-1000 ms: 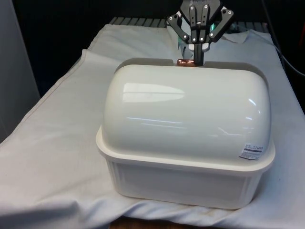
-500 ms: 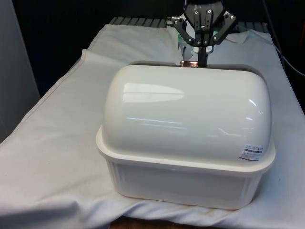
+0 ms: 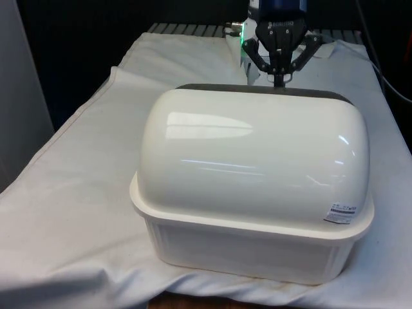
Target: Open the lid, then close it.
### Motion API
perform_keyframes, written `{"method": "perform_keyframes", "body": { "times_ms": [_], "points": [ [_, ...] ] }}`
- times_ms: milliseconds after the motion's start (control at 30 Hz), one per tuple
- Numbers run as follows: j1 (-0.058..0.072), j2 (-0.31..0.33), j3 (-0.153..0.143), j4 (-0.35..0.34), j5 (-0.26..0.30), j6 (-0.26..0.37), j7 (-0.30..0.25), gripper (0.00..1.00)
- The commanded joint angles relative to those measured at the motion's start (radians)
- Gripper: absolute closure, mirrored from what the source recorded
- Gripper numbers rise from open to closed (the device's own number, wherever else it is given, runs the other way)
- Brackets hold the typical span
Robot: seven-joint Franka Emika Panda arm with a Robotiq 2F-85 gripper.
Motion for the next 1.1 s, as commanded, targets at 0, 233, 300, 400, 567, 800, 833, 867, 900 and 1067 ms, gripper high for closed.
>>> {"method": "perform_keyframes", "body": {
  "times_ms": [0,233,300,400,567,800,833,867,900,1067],
  "points": [
    [0.012,-0.001,-0.012,-0.013,-0.012,0.009,0.021,1.0],
    [0.011,-0.006,-0.001,-0.054,-0.011,0.006,0.032,1.0],
    [0.01,-0.009,0.003,-0.067,-0.01,0.005,0.034,1.0],
    [0.009,-0.014,0.007,-0.08,-0.009,0.003,0.035,1.0],
    [0.006,-0.052,0.018,-0.127,-0.003,-0.01,0.034,1.0],
    [0.002,-0.118,0.027,-0.184,0.006,-0.039,0.027,1.0],
    [0.002,-0.13,0.027,-0.192,0.006,-0.044,0.027,1.0],
    [0.002,-0.141,0.028,-0.201,0.006,-0.049,0.027,1.0],
    [0.001,-0.129,0.026,-0.191,0.001,-0.044,0.023,1.0],
    [0.002,-0.215,0.03,-0.262,0.006,-0.072,0.024,1.0]
  ]
}}
